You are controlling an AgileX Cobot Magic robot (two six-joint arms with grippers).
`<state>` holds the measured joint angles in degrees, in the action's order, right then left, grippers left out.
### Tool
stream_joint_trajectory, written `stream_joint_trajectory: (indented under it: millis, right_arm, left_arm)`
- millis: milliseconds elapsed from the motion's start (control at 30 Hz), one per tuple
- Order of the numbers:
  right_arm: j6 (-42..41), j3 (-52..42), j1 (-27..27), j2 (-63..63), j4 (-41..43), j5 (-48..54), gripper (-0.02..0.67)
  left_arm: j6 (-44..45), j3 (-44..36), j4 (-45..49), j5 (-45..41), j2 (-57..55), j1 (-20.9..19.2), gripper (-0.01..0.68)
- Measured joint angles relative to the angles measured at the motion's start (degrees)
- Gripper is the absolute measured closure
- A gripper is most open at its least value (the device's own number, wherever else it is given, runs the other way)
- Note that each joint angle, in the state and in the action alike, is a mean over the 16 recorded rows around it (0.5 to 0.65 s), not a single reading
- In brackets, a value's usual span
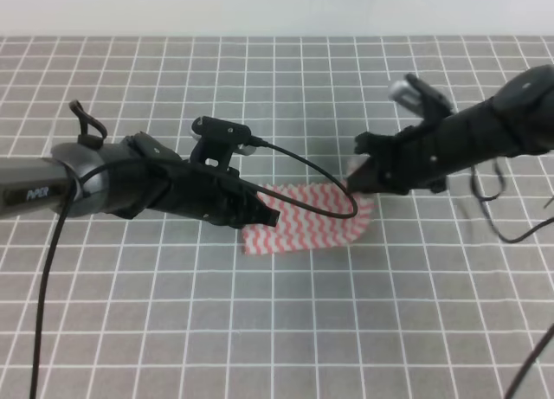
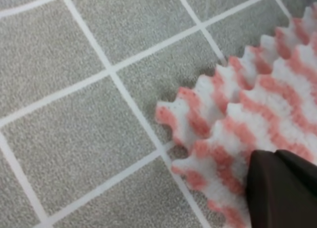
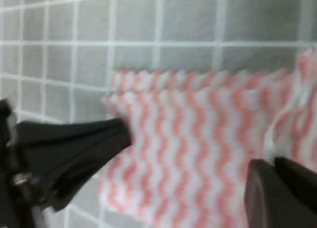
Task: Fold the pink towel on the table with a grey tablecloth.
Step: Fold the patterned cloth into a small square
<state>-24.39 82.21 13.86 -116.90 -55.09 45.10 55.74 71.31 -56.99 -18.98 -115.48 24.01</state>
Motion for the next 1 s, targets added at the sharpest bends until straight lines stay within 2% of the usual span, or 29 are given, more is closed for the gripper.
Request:
stream_joint_trajectory:
  millis: [400,700,1000]
  right_arm:
    - [-1.4,0.1,4.5,0.0,-1.3,-2.6,0.663]
    - [-1.4,0.1,4.8,0.0,-2.7,-3.3,0.663]
    - [-1.4,0.1,4.8,0.0,-4.1,-3.3,0.663]
  left_arm:
    - [0.0,-0.1,0.0,-0.6,2.4,-0.5,0.676]
    - [-0.2,-0.2,-0.5,-5.2,5.1,-3.2,0.676]
    - [3.4,-0.2,-5.3,-7.4,2.4,-5.2,0.676]
